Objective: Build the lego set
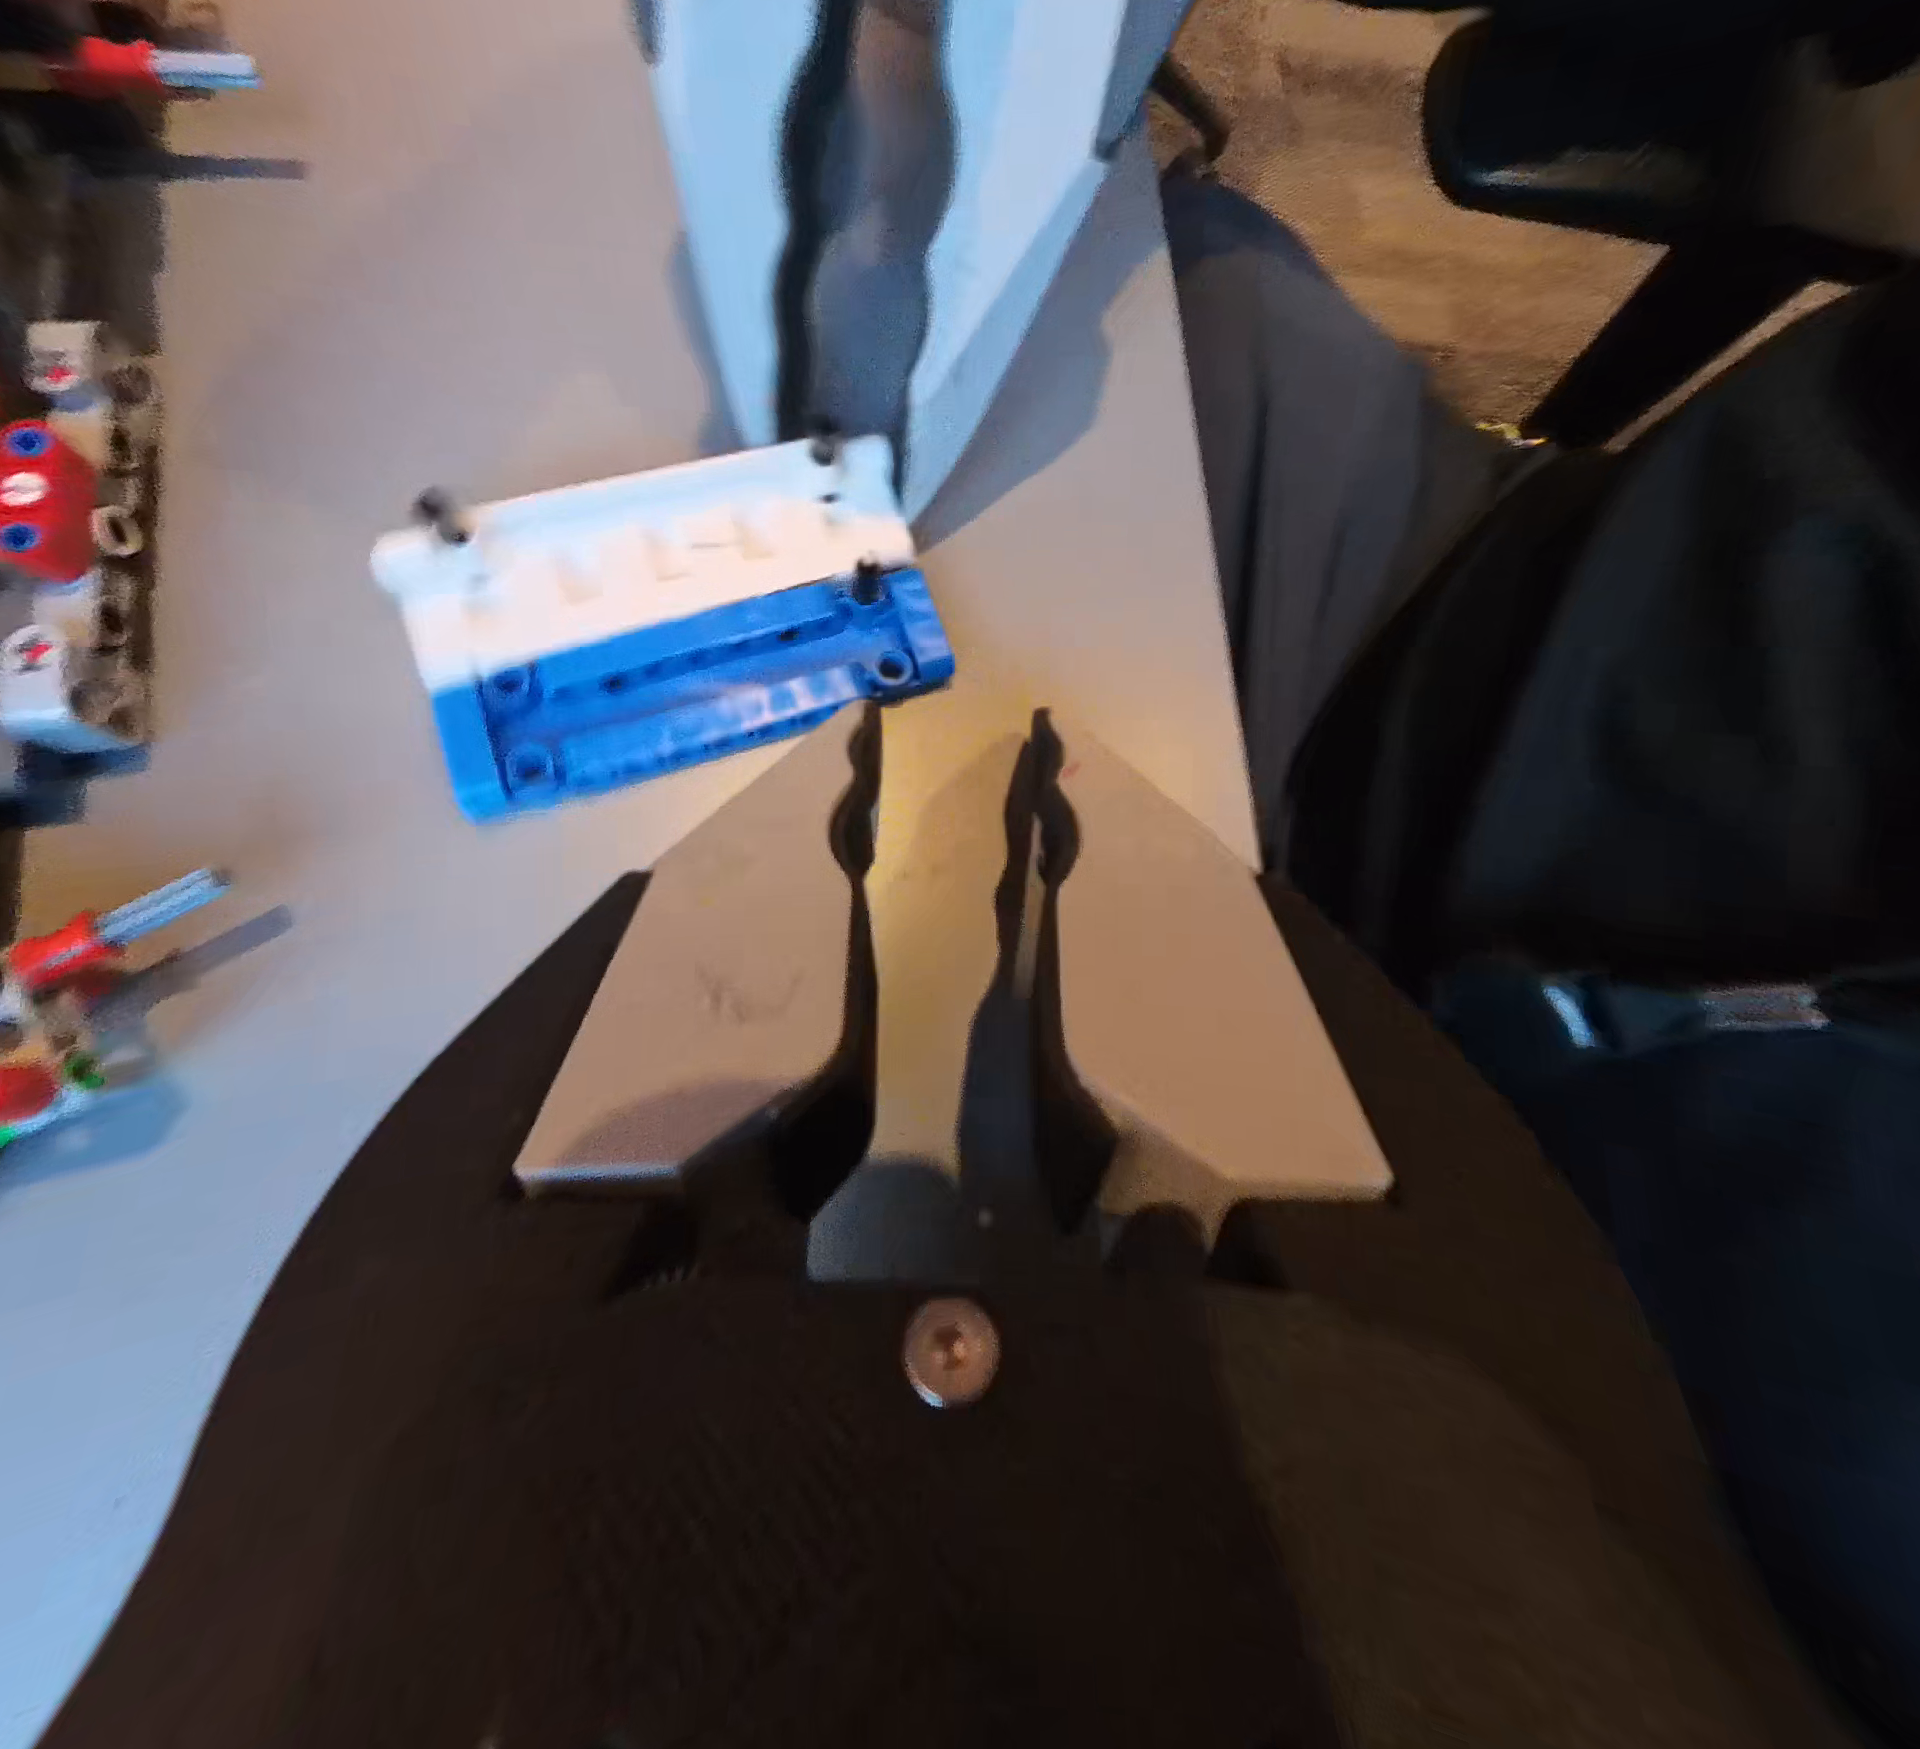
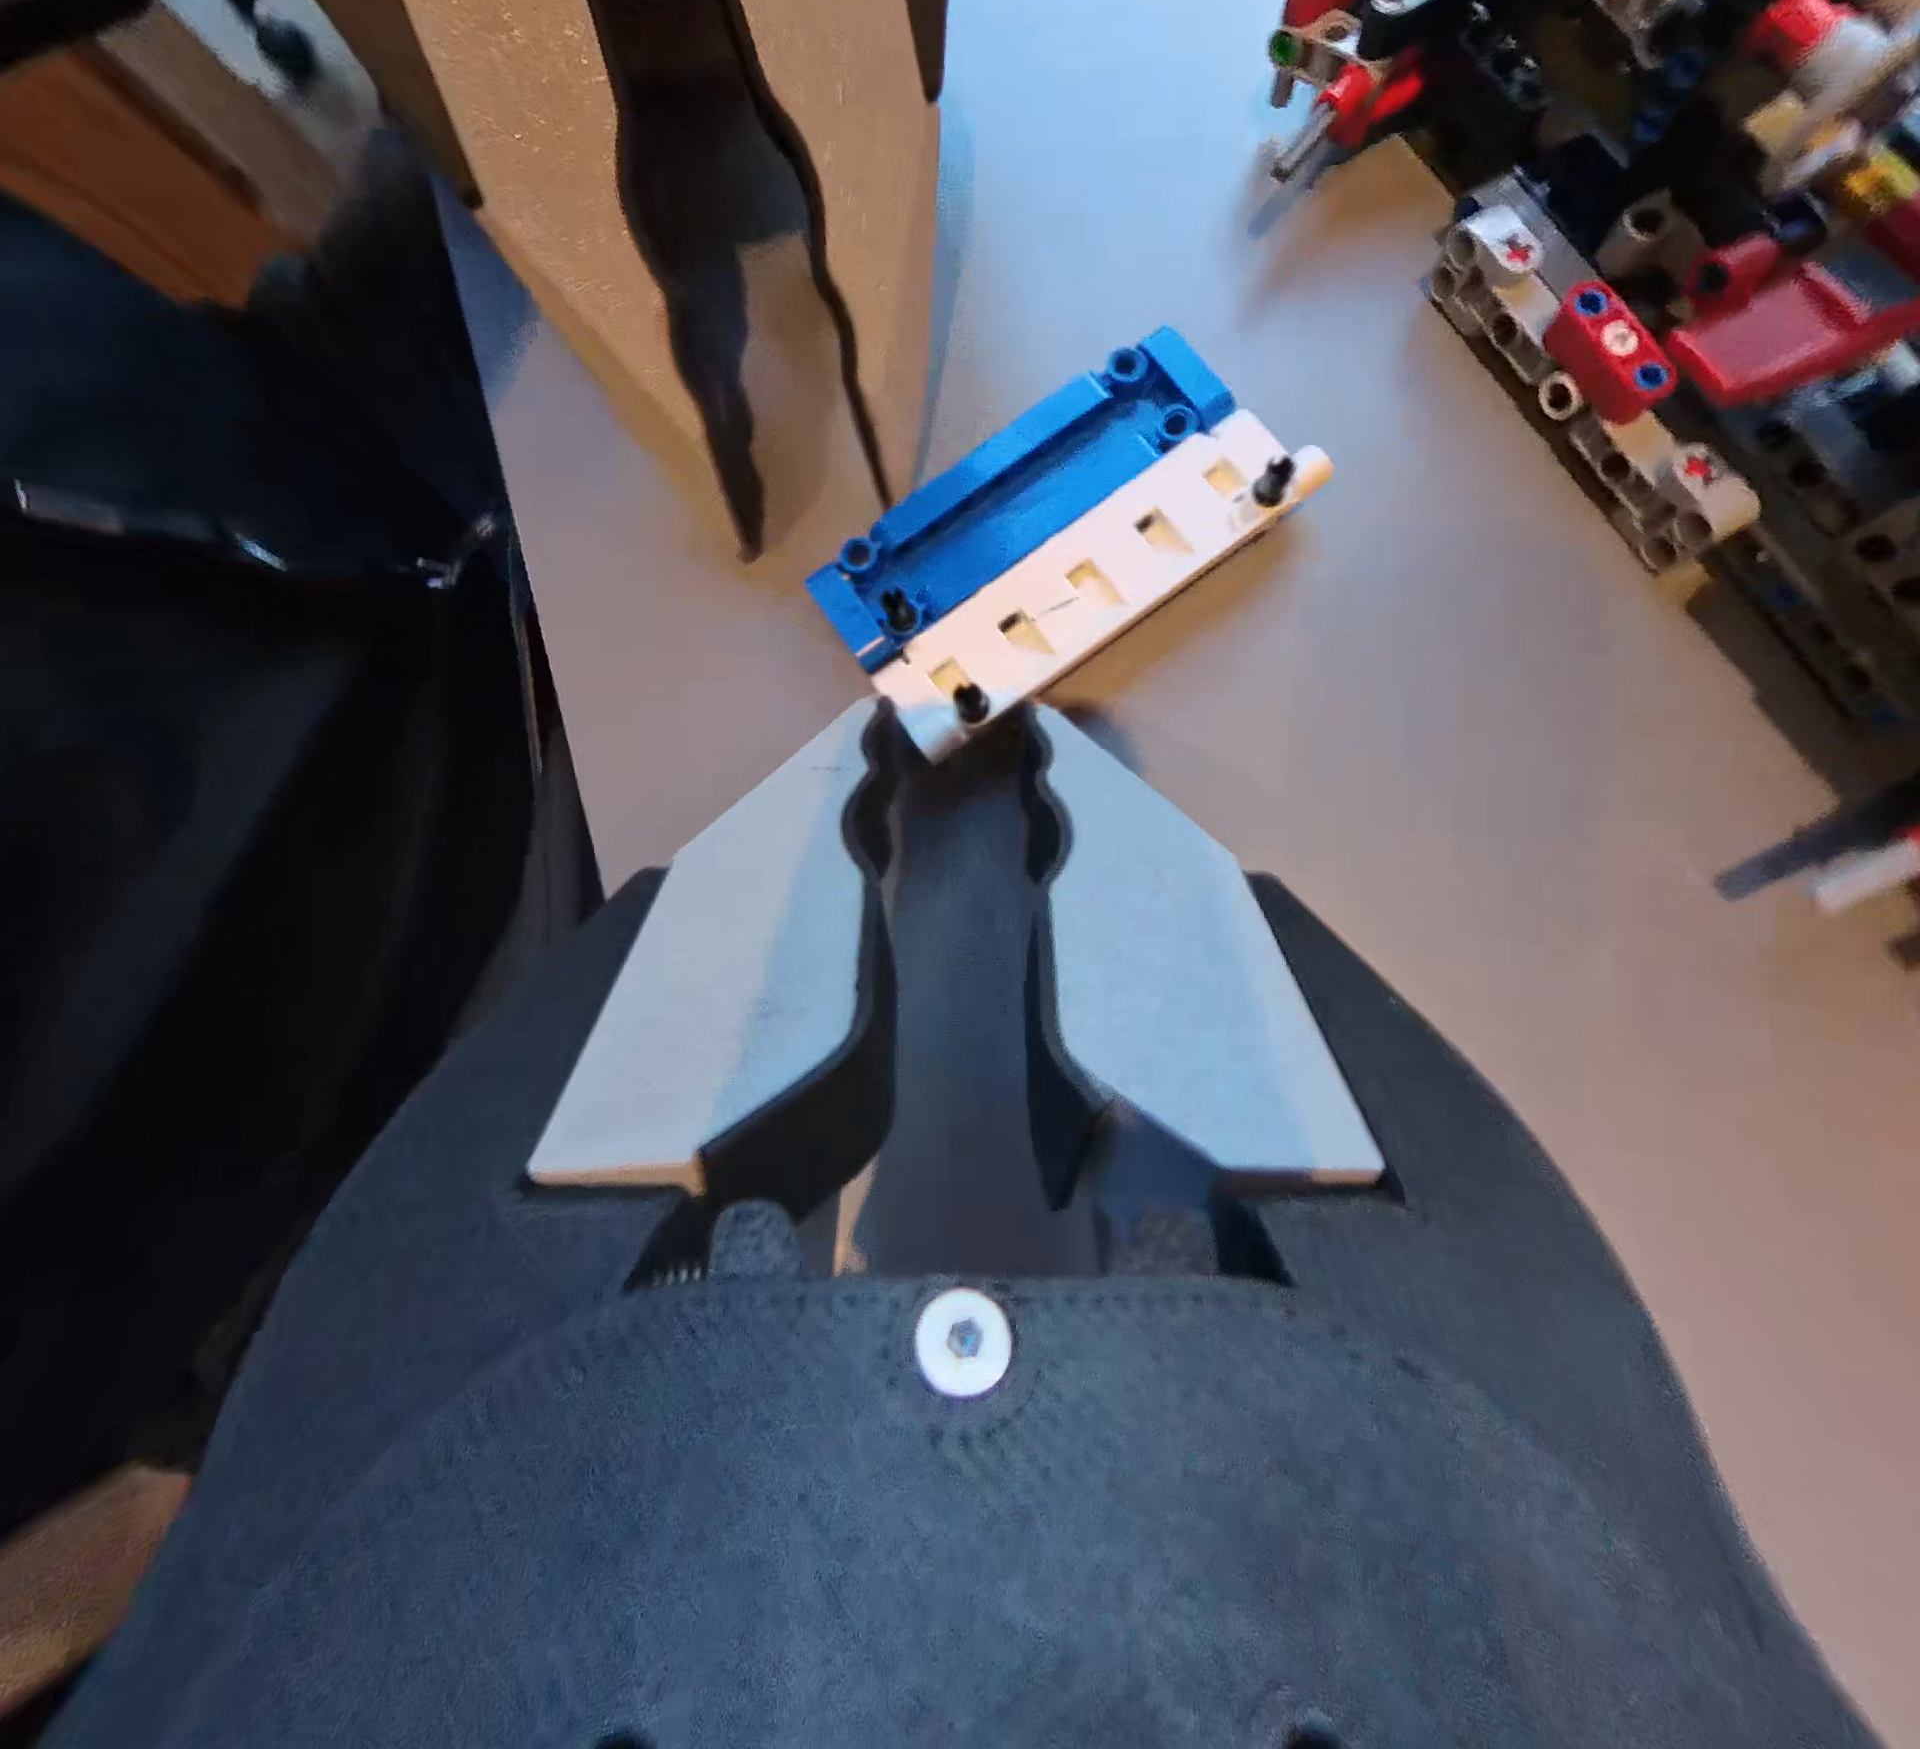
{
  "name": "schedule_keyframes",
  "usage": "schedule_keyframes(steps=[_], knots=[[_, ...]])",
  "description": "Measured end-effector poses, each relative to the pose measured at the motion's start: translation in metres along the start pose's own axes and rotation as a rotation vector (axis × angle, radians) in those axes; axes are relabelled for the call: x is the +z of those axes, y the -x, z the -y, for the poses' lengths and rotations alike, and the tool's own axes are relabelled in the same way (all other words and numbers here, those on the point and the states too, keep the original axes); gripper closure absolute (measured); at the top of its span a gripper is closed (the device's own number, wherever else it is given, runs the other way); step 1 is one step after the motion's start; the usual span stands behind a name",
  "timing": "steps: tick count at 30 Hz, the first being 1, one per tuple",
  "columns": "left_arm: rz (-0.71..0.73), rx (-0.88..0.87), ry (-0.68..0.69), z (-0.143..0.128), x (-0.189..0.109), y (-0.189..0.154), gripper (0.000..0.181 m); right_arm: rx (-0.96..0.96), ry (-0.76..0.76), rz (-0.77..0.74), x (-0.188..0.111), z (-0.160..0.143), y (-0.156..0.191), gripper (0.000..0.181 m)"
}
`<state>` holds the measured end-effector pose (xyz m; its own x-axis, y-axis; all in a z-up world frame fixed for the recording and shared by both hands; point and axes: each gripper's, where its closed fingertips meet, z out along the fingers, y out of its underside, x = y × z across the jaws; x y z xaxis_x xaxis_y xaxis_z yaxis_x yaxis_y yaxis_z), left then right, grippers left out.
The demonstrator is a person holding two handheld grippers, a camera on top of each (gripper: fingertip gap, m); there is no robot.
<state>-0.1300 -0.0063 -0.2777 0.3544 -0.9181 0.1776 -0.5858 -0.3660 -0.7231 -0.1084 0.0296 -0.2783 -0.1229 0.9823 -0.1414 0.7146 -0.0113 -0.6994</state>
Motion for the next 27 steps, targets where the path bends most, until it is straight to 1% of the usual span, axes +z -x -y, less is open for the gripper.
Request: schedule_keyframes(steps=[3,4,6,8,9,11,15,18,20,23,27], knots=[[-0.043,0.030,0.008,0.006,0.010,-0.012,0.155,-0.128,0.021,0.066,0.001,0.002,-0.008,0.156],[-0.055,0.039,0.008,0.009,0.013,-0.016,0.155,-0.133,0.026,0.076,0.001,0.003,-0.014,0.156],[-0.078,0.054,-0.003,0.014,0.015,-0.024,0.155,-0.108,0.032,0.066,0.000,0.006,-0.027,0.145],[-0.051,0.087,-0.010,0.016,0.007,-0.023,0.156,-0.082,0.029,0.040,-0.003,0.006,-0.034,0.137],[-0.011,0.103,-0.012,0.016,0.000,-0.017,0.157,-0.078,0.014,0.023,-0.005,0.006,-0.035,0.136],[0.113,0.122,-0.021,0.015,-0.018,0.007,0.158,-0.067,-0.007,-0.019,-0.007,0.003,-0.034,0.132],[0.320,0.076,-0.022,0.007,-0.052,0.062,0.158,-0.031,-0.035,-0.114,-0.008,-0.001,-0.034,0.132],[0.361,0.056,-0.003,0.001,-0.060,0.083,0.154,0.003,-0.065,-0.145,-0.010,0.005,-0.033,0.131],[0.360,0.064,-0.007,0.004,-0.062,0.089,0.152,0.019,-0.076,-0.155,-0.012,0.009,-0.032,0.132],[0.284,0.080,0.007,0.010,-0.054,0.086,0.135,0.047,-0.081,-0.180,-0.013,0.016,-0.031,0.134],[0.174,0.118,0.032,0.018,-0.036,0.082,0.130,0.080,-0.081,-0.197,-0.008,0.022,-0.025,0.131]])
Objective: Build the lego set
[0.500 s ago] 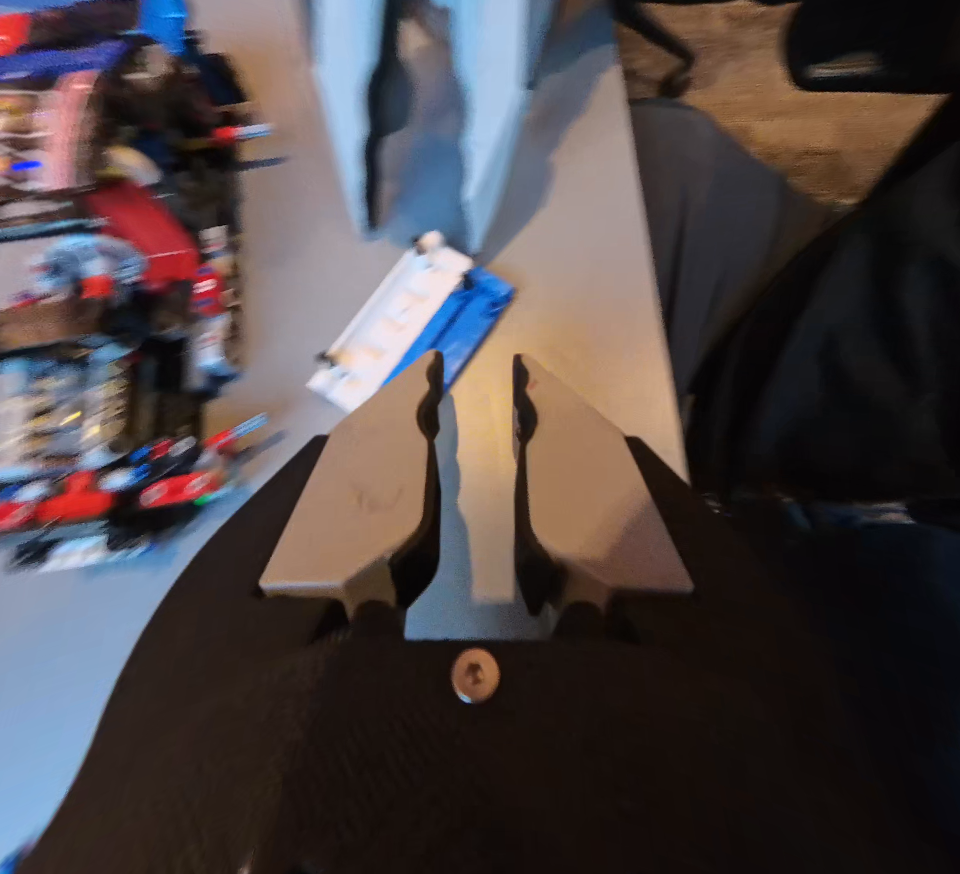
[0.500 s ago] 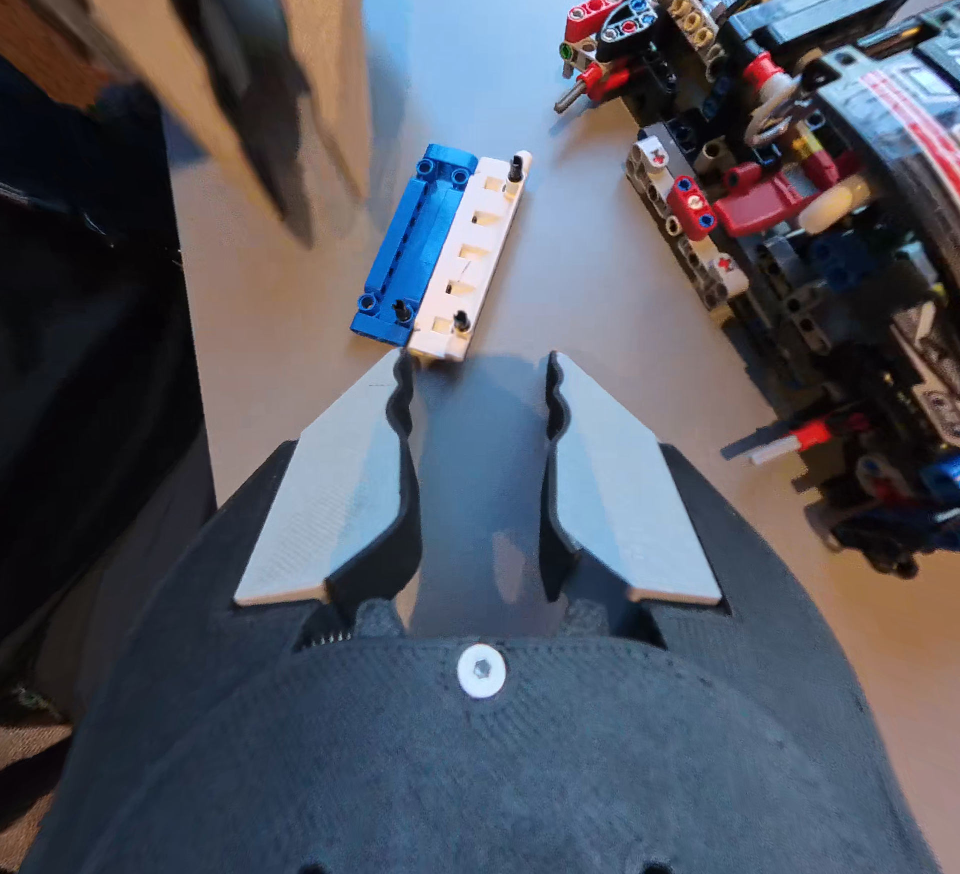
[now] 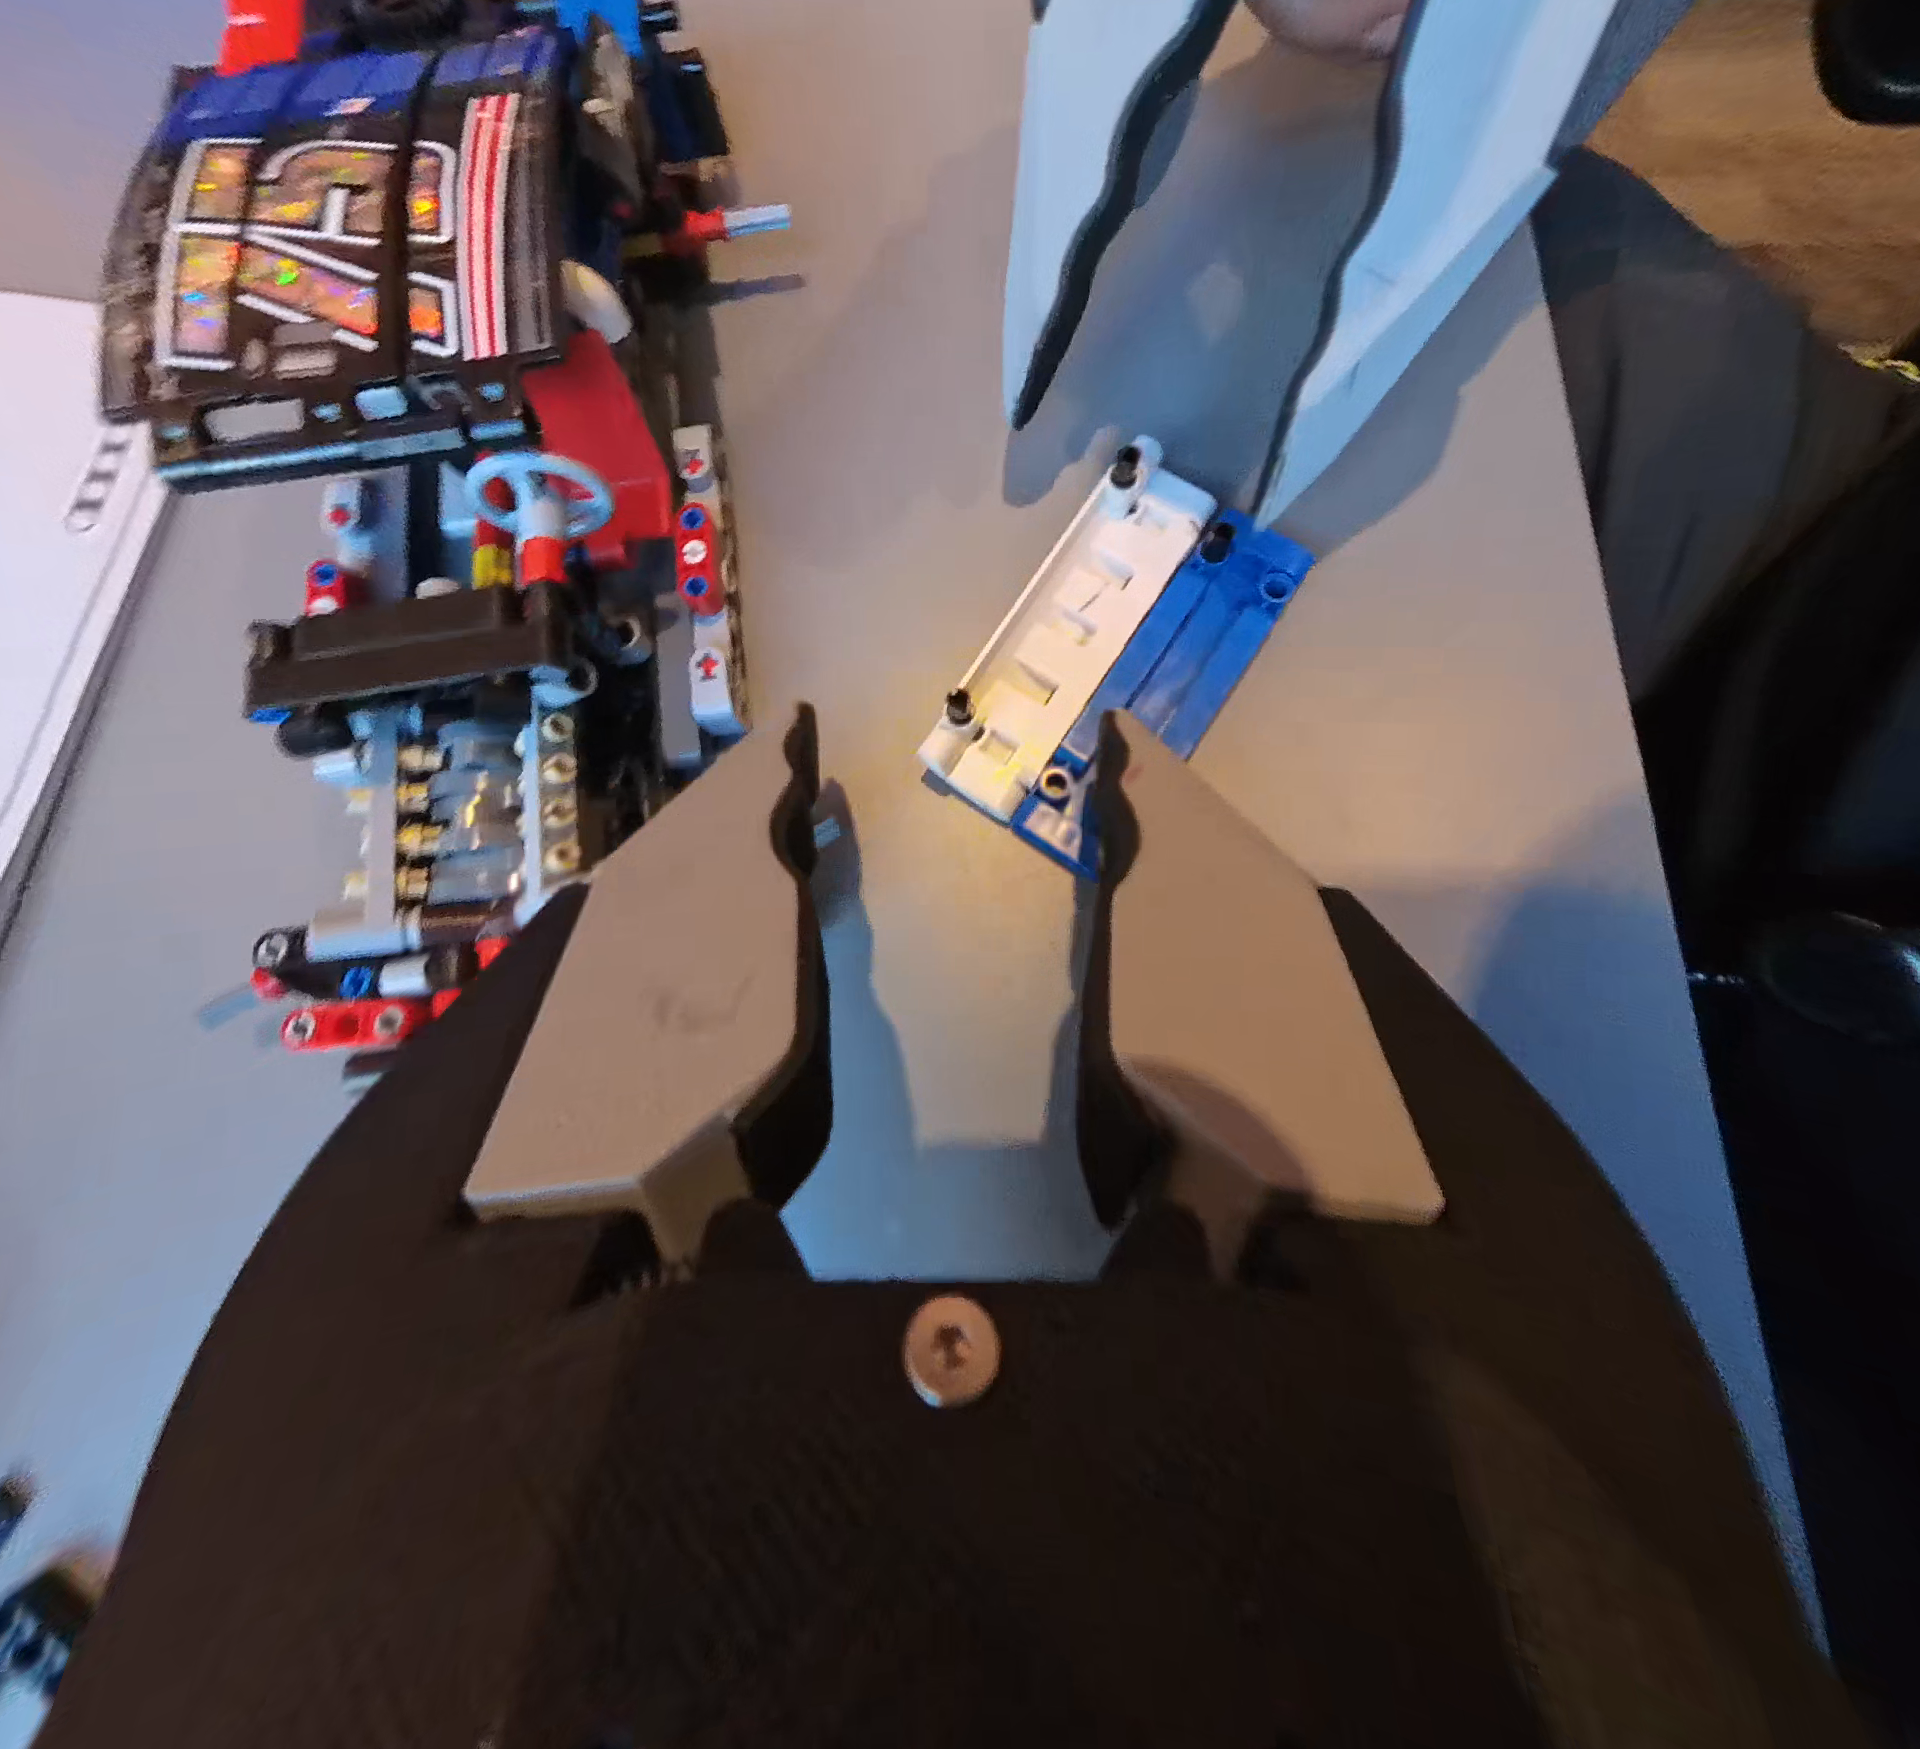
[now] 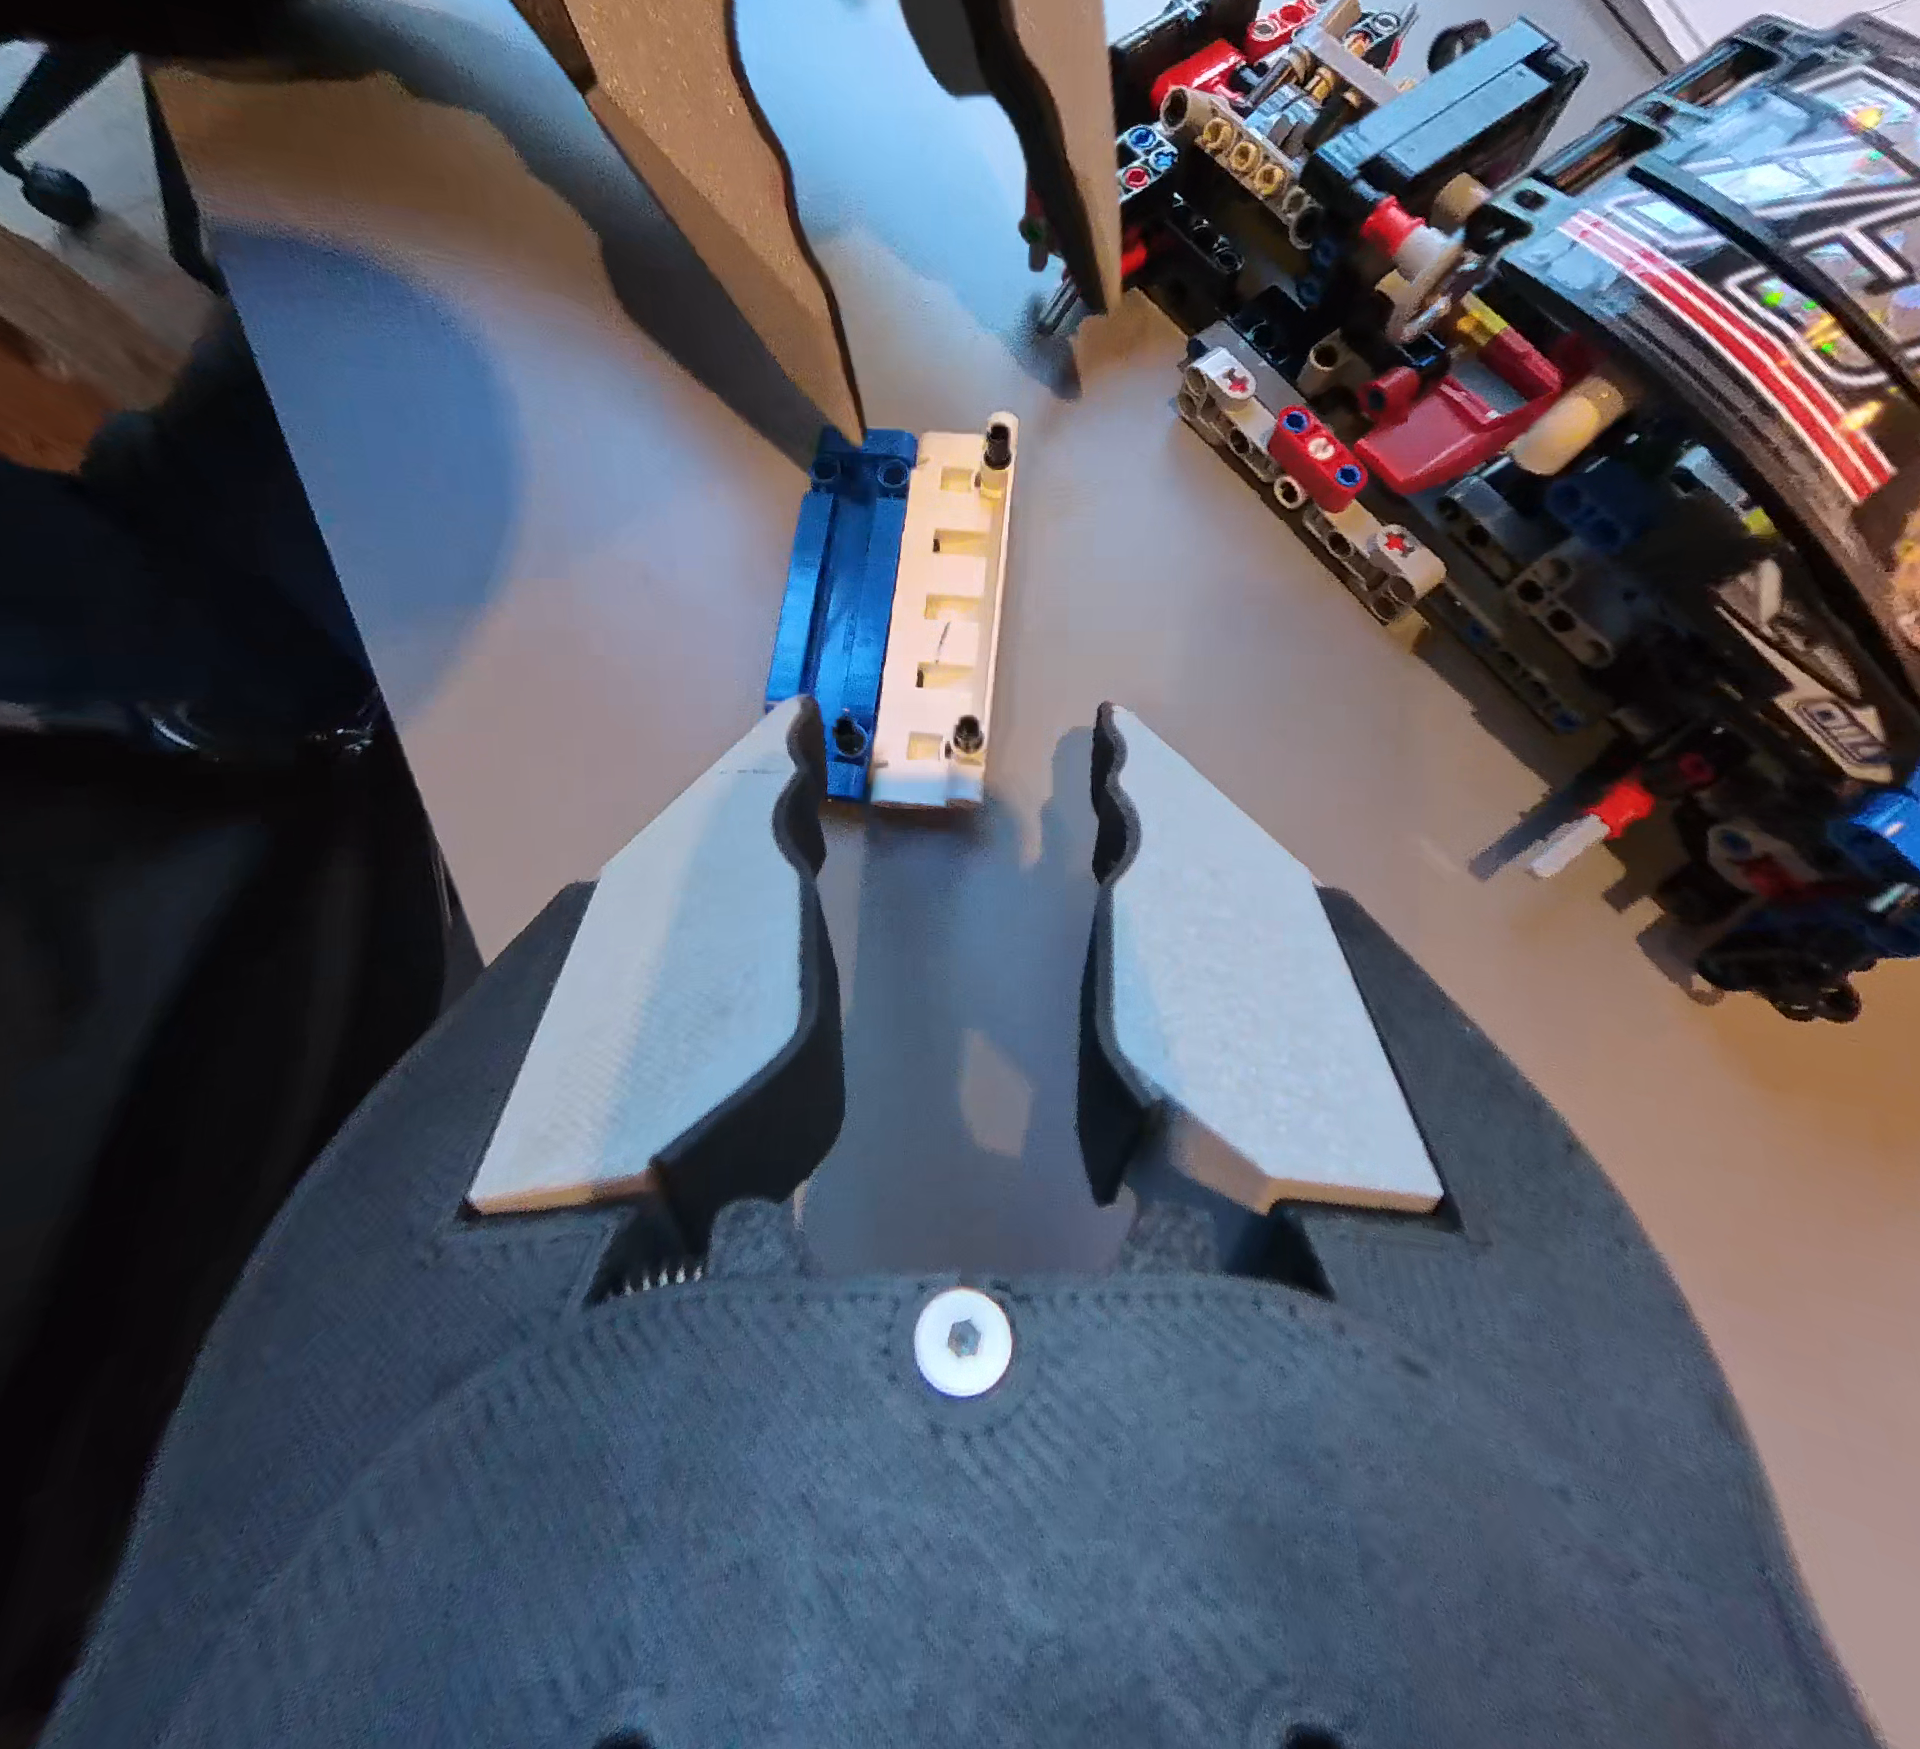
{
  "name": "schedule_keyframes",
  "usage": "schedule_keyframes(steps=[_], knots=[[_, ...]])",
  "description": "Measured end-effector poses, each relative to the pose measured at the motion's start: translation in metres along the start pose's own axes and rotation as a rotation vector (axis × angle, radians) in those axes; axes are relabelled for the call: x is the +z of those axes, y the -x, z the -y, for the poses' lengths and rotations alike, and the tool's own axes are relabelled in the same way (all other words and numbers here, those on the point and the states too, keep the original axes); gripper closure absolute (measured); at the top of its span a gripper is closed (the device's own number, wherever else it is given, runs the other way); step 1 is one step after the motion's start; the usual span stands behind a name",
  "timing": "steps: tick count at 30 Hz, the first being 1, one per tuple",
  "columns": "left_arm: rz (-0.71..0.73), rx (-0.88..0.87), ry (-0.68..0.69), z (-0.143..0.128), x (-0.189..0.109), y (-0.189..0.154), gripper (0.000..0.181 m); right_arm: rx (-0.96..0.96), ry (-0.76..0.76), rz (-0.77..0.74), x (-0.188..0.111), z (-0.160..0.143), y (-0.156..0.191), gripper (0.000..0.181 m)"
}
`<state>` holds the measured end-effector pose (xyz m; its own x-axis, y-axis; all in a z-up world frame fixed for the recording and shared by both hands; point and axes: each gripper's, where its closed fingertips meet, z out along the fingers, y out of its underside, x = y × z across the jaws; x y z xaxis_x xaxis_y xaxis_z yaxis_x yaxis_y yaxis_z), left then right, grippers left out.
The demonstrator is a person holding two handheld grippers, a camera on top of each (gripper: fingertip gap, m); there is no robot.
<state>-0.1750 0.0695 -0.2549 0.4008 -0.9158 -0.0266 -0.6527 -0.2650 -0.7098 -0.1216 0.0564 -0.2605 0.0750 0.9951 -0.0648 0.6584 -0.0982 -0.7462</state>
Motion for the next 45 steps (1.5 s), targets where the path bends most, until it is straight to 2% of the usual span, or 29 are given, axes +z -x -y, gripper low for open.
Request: schedule_keyframes(steps=[4,9,11,13,24,28,35,41,45], knots=[[-0.100,0.055,0.045,-0.001,0.010,-0.011,0.129,0.010,0.033,-0.055,0.006,0.000,0.004,0.135],[-0.080,0.122,0.129,-0.011,0.023,-0.009,0.130,-0.068,0.125,-0.124,0.017,-0.005,0.003,0.141],[-0.103,0.133,0.122,-0.008,0.026,-0.013,0.133,-0.101,0.162,-0.122,0.020,-0.006,0.003,0.142],[-0.148,0.146,0.130,-0.009,0.027,-0.019,0.144,-0.140,0.196,-0.105,0.021,-0.007,0.005,0.150],[-0.150,0.128,0.063,-0.011,0.025,-0.025,0.147,-0.232,0.241,0.016,0.023,-0.007,0.007,0.151],[-0.126,0.147,0.077,-0.012,0.024,-0.025,0.149,-0.261,0.251,0.035,0.023,-0.007,0.007,0.152],[-0.120,0.122,0.063,-0.012,0.024,-0.026,0.149,-0.284,0.225,0.048,0.024,-0.006,0.007,0.151],[-0.050,0.155,0.047,-0.011,0.022,-0.025,0.148,-0.315,0.115,0.045,0.024,-0.002,0.007,0.150],[-0.031,0.174,0.000,-0.009,0.021,-0.024,0.148,-0.259,0.035,0.042,0.021,-0.001,0.001,0.134]])
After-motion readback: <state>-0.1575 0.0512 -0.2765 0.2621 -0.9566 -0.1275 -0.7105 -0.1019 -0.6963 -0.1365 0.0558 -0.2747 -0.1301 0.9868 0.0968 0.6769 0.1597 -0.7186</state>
